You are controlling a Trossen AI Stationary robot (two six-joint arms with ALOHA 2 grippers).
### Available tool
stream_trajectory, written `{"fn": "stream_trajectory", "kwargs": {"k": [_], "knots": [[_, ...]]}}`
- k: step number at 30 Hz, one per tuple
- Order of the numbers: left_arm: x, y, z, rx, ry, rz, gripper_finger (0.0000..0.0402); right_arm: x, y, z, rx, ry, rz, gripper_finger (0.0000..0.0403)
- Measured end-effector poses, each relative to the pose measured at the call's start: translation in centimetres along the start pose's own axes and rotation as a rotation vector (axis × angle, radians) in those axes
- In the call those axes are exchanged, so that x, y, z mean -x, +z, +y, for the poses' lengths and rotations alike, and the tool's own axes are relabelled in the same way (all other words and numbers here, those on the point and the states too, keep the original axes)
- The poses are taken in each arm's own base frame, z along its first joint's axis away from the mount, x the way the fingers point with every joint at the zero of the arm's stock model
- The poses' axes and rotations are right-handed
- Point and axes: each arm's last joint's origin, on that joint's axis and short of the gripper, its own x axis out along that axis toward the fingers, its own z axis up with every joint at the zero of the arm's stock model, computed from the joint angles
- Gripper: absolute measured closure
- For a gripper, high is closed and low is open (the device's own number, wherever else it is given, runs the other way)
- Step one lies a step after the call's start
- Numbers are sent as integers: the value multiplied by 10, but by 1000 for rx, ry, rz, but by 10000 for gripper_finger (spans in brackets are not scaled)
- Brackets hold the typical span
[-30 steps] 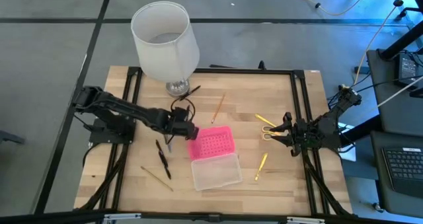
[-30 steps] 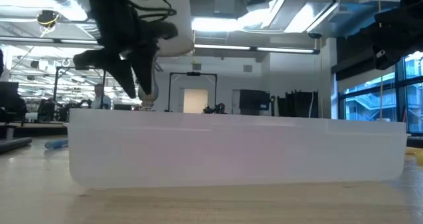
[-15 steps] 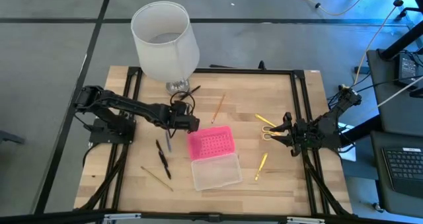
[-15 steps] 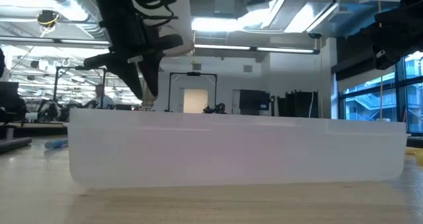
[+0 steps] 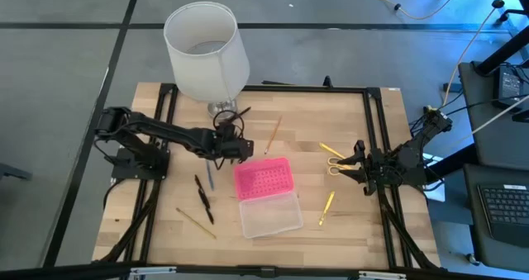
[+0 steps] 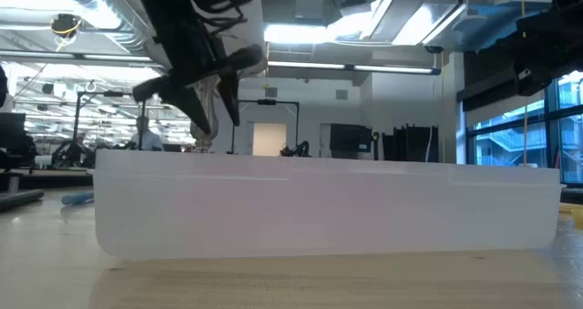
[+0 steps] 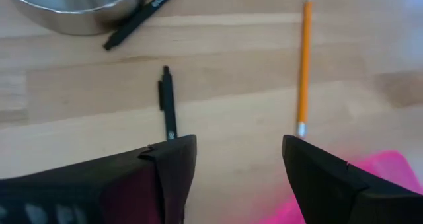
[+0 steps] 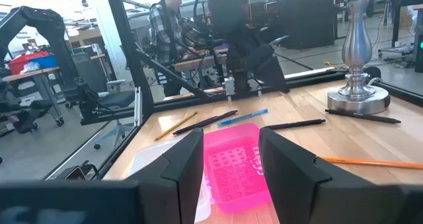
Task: Pick & place school supplies into a supply box
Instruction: Put the black pen into the transparent supply box
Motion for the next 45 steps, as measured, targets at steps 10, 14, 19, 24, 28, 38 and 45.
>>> {"fn": "stream_trajectory", "kwargs": {"k": [10,14,19,24,28,38,45], "knots": [[-51,-9,4,80,162,-5,204,0,0,0,0,0,0,252],[-68,-11,8,88,219,0,211,0,0,0,-1,0,0,252],[-80,-6,10,87,243,-7,219,0,0,0,-1,0,0,252],[-89,5,13,77,242,33,228,0,0,0,-1,0,-1,252],[-94,13,16,67,254,69,237,0,0,0,-1,0,-1,252],[-105,23,22,65,251,178,259,0,0,0,-1,0,0,252],[-109,21,23,57,260,215,261,0,0,0,-1,0,0,252]]}}
